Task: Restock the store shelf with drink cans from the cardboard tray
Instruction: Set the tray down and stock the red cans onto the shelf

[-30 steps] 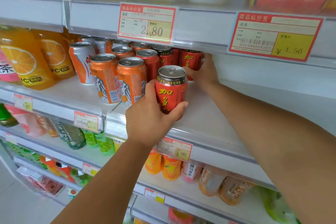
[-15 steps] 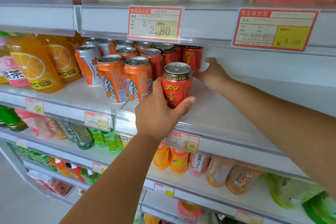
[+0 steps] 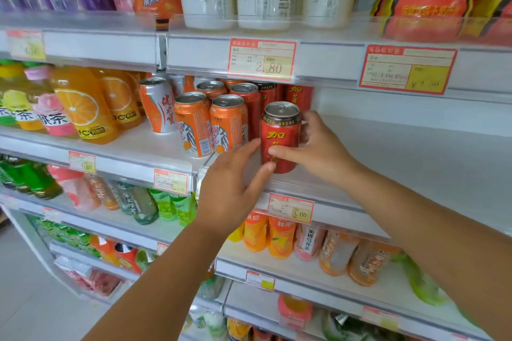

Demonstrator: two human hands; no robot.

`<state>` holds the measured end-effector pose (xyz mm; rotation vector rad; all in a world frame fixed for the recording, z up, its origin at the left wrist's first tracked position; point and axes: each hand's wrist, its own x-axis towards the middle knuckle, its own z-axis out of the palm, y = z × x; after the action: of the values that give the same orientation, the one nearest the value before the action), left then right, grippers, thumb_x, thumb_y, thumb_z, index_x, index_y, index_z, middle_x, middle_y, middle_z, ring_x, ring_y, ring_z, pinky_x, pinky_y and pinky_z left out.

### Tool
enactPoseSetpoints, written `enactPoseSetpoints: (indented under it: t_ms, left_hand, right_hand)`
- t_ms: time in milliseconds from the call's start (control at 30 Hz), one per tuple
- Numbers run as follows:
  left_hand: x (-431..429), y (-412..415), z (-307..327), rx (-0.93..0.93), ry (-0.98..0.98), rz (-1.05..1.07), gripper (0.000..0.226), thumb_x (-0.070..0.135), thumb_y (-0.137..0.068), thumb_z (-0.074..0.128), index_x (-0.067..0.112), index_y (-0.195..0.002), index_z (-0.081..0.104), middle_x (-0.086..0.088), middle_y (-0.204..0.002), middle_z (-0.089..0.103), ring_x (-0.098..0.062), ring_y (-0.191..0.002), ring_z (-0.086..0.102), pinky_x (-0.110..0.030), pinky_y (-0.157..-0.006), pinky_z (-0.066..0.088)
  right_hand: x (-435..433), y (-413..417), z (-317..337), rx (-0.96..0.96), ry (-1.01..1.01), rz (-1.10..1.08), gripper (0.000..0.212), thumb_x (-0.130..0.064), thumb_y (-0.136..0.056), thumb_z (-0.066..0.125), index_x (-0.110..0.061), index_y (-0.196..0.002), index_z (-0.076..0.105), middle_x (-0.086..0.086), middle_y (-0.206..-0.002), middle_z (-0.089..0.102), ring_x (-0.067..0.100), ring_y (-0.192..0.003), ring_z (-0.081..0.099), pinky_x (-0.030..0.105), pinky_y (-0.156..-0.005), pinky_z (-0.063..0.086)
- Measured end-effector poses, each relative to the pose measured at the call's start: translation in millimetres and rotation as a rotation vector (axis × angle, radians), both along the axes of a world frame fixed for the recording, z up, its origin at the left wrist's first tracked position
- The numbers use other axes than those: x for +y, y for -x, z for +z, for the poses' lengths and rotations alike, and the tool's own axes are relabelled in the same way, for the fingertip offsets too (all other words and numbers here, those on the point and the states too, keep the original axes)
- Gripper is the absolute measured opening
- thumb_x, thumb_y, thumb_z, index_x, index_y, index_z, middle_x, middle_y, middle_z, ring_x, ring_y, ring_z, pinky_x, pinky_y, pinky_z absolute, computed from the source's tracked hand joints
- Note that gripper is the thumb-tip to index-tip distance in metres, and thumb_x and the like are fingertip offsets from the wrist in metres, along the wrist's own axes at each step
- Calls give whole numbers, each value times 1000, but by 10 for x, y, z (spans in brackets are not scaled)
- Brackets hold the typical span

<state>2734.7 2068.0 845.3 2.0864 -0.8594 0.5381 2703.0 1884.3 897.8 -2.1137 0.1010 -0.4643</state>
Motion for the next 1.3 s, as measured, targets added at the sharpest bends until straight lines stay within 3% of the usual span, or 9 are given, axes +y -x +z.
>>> enactPoseSetpoints:
  t_ms: [133,300,567,767,933,1067,1133,1200,1300]
  left_hand:
    - [49,13,-314,-273,-128,75,66,69,-80,59,17,-121,65,2,-117,67,-21,-111,58,-39,-113,28]
    - [28,-69,-414,-270,-170,57,62,71,-79,60,20,-115,64,4,-106,63,-23,-107,59,-50,-112,28]
    - [32,-32,-389,-239,-171,62,61,72,-80,55,21,-113,64,3,-98,58,-23,-102,58,-51,-113,28]
    - [31,-40,-400,-236,-182,74,60,70,-80,56,20,-113,63,3,-98,57,-22,-103,56,-52,-113,27]
    - [43,-52,-390,-200,-186,36,60,70,-80,57,20,-113,64,3,-99,57,-22,-104,56,-50,-115,24]
    - [189,92,-295,-118,-44,-50,64,57,-80,64,18,-131,58,4,-130,57,-19,-131,45,-41,-120,19]
    - [438,309,-331,-128,51,-34,55,39,-86,67,14,-133,57,-1,-140,53,-19,-139,38,-33,-119,22]
    - [786,558,-555,-83,107,51,40,27,-90,63,12,-127,61,-2,-134,58,-18,-132,45,-25,-115,27]
    - [1385,864,-1323,271,42,257,30,24,-93,59,19,-122,63,7,-126,58,-14,-117,54,-14,-99,35]
  right_hand:
    - [-103,-248,-9,-60,31,-132,72,-32,-66,87,-25,-123,43,-11,-107,59,13,-101,63,31,-93,48]
    - [-349,-659,-29,-47,41,-259,78,-34,-67,86,-15,-130,43,7,-122,62,24,-108,62,42,-97,49]
    - [-455,-970,-106,-62,9,-305,80,-42,-66,83,-18,-131,42,5,-129,57,22,-114,59,42,-99,48]
    - [-443,-1037,-210,-117,-23,-342,69,-47,-66,80,-18,-122,51,3,-121,62,20,-105,62,39,-94,50]
    - [-415,-963,-198,-52,-52,-305,82,-45,-66,82,-16,-132,43,6,-129,57,22,-115,58,38,-101,46]
    - [-195,-554,107,-24,31,-379,73,-36,-81,74,-15,-140,37,5,-124,52,20,-117,52,18,-90,37]
    - [97,-128,130,-232,116,-313,54,-26,-83,69,-19,-132,48,-4,-110,53,11,-102,53,11,-84,39]
    - [310,310,23,-426,142,-130,37,-15,-84,64,-29,-118,54,3,-114,56,13,-102,56,20,-91,44]
    - [588,742,-405,-307,202,263,36,-4,-82,67,-31,-104,59,10,-111,60,27,-101,58,27,-90,47]
